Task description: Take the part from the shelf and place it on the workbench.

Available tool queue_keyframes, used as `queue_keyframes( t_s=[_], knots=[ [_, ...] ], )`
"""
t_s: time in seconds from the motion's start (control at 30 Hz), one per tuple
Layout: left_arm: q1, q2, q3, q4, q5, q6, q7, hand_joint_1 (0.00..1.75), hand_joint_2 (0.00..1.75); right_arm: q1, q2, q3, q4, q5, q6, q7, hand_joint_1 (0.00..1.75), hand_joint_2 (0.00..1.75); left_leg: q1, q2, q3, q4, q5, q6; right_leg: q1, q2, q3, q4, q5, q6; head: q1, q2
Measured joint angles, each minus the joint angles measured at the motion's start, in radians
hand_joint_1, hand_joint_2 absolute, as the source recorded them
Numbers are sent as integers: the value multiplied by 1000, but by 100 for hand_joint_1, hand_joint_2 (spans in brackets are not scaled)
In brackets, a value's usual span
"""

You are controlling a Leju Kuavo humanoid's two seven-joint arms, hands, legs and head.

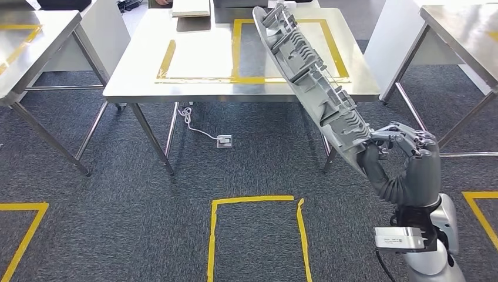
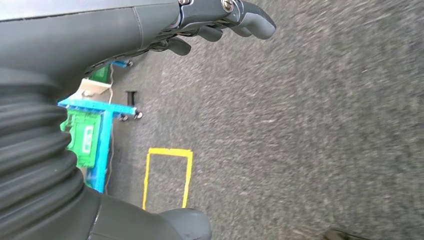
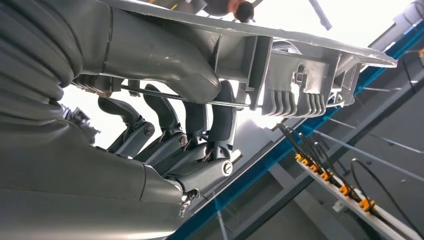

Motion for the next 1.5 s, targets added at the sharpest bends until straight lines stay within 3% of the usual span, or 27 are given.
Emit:
queue_keyframes(
  t_s=[0.07,0.13,0.2,0.27,0.33,0.37,0.4,0.43,0.5,0.53,0.6,0.7,0.77,0.87,0.9,0.93,0.97,1.0,1.03,1.1,1.2,1.27,1.37,1.4,1.43,1.5],
  knots=[
    [-3,0,0,0,5,3,-3,0,175,-2,-6,0,1,13,1,1,175,175,-3,-10,29,-77,22,11,0,9,4,-1,-8,11,0,0],
    [-5,-1,0,0,8,5,-5,0,175,-4,-13,0,2,21,2,1,175,175,-5,-8,37,-87,19,24,1,15,4,4,-7,24,0,0],
    [-4,-2,1,0,9,6,-5,0,175,-5,-20,0,2,24,3,2,175,175,-2,-3,51,-93,24,36,2,-1,-4,33,-7,35,2,0],
    [-5,-3,1,-1,9,7,-5,0,175,-11,-25,-1,3,25,4,2,175,175,0,1,63,-95,18,44,0,-30,-56,121,-37,45,6,0],
    [-5,-4,1,-1,9,7,-5,0,175,-19,-27,0,5,29,5,4,175,175,0,6,68,-95,8,47,-3,-44,-138,244,-89,54,8,0],
    [-4,-5,1,-1,9,7,-5,0,175,-24,-28,0,8,34,6,9,175,175,0,8,73,-95,3,46,-5,-46,-169,282,-101,57,8,0],
    [-4,-5,1,-1,9,8,-5,0,175,-29,-30,1,12,38,7,13,175,175,0,10,78,-95,-3,45,-7,-47,-184,288,-93,58,8,0],
    [-4,-5,1,-1,10,10,-8,0,175,-35,-33,2,17,42,9,17,175,175,0,11,86,-95,-9,44,-8,-48,-178,253,-62,57,8,0],
    [-5,-7,1,-1,16,17,-16,0,175,-47,-42,2,27,46,11,20,175,175,0,13,103,-95,-22,39,-10,-54,-125,117,24,52,8,0],
    [-5,-8,2,-1,21,21,-21,0,175,-54,-45,3,33,48,11,18,175,175,-1,13,110,-95,-28,35,-7,-59,-101,57,42,48,8,0],
    [-6,-9,2,-1,25,25,-26,0,175,-65,-47,7,44,57,6,17,175,175,-2,16,115,-99,-36,24,-1,-65,-82,9,40,36,8,0],
    [-6,-10,2,-1,7,24,-38,0,175,-69,-46,23,54,82,-9,18,175,175,-4,19,125,-83,-40,4,-2,-60,-63,1,44,13,8,0],
    [-9,-11,1,-1,-14,23,-48,0,175,-70,-44,37,59,96,-20,19,175,175,-3,18,94,-13,-61,-3,-4,-58,-43,-3,40,-1,5,0],
    [-10,-12,-1,-1,-33,25,-71,0,175,-69,-36,51,72,94,-33,20,175,175,-2,16,-21,159,-124,-10,-1,-55,-27,-3,23,-11,3,0],
    [-9,-13,-2,-1,-37,26,-79,0,175,-67,-33,53,78,89,-36,20,175,175,-2,16,-50,186,-128,-10,0,-53,-21,-3,16,-11,3,0],
    [-8,-13,-2,0,-40,27,-85,0,175,-67,-31,55,85,83,-39,21,175,175,-3,16,-62,176,-107,-8,2,-50,-11,-2,9,-11,3,0],
    [-7,-14,-3,0,-43,27,-88,0,175,-66,-29,55,91,79,-41,21,175,175,-3,16,-55,128,-65,-4,3,-47,0,-2,0,-11,3,0],
    [-6,-13,-5,0,-47,27,-88,0,175,-66,-28,56,97,76,-42,21,175,175,-5,15,-37,57,-11,3,4,-46,11,-2,-9,-9,3,0],
    [-6,-12,-7,0,-50,27,-85,0,175,-67,-27,57,102,74,-43,21,175,175,-8,14,-20,-8,25,9,6,-45,22,-1,-18,-7,4,0],
    [-8,-11,-9,0,-51,27,-76,0,175,-71,-23,58,110,73,-45,21,175,175,-13,12,2,-75,50,20,7,-43,31,1,-33,3,4,0],
    [-8,-9,-10,-1,-49,27,-56,0,175,-77,-19,62,118,73,-47,21,175,175,-11,12,15,-82,49,32,7,-42,38,0,-49,21,4,0],
    [-10,-8,-10,-1,-47,26,-45,0,175,-84,-19,63,123,75,-48,22,175,175,-5,11,27,-91,46,42,5,-44,15,51,-75,35,6,0],
    [-10,-4,-10,-1,-51,22,-37,0,175,-94,-19,67,136,80,-47,21,175,175,-3,11,42,-95,31,49,-4,-47,-112,252,-136,52,9,0],
    [-9,-3,-10,-1,-53,21,-35,0,175,-95,-19,68,142,82,-46,21,175,175,-3,11,49,-95,25,48,-8,-47,-149,295,-134,56,9,0],
    [-8,-2,-10,-1,-54,21,-35,0,175,-96,-19,70,148,85,-44,21,175,175,-2,10,57,-95,17,47,-11,-48,-168,299,-109,58,9,0],
    [-7,2,-10,-1,-53,23,-41,0,175,-100,-19,72,159,91,-41,21,175,175,0,8,79,-93,1,41,-16,-51,-146,190,-10,61,9,0]
  ],
)
